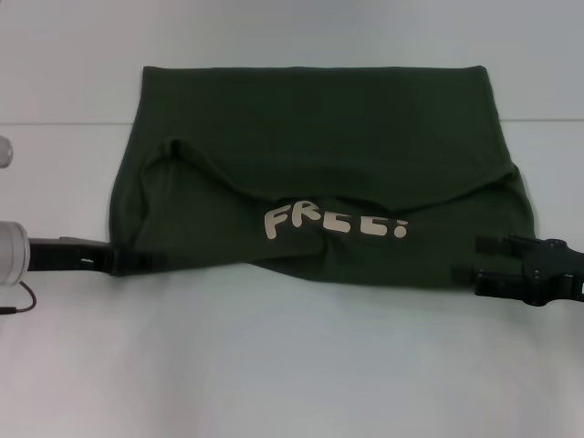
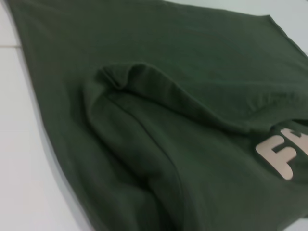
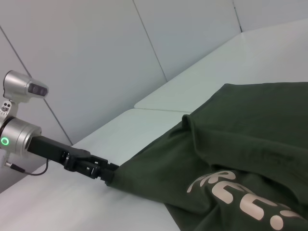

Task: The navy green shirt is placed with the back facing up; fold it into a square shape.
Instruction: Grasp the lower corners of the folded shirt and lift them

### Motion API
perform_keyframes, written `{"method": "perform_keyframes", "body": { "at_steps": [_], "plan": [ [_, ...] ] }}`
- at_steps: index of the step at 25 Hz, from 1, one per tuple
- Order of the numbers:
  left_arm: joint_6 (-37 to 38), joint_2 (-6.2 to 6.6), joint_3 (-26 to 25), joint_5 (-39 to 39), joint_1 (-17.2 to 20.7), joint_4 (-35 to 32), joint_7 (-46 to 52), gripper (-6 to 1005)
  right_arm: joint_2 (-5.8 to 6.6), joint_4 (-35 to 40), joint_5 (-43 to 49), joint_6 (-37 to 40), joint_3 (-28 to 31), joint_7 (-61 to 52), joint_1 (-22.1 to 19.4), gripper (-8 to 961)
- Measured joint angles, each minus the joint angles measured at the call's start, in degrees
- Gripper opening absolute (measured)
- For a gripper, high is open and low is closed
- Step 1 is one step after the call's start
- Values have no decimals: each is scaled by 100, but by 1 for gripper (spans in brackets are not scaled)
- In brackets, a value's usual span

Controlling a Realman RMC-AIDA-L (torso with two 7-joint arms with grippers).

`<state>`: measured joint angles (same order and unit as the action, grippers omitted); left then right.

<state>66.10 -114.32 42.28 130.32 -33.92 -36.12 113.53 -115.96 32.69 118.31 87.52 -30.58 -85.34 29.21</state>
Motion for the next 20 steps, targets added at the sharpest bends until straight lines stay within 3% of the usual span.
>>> {"method": "perform_keyframes", "body": {
  "at_steps": [11,20],
  "plan": [
    [16,-92,64,23,-21,-8,-124,873,-41,0,-2,-9,9,0,9,930],
    [32,-125,268,87,-5,-109,-122,683,-41,0,-3,-9,32,-8,-40,929]
  ]
}}
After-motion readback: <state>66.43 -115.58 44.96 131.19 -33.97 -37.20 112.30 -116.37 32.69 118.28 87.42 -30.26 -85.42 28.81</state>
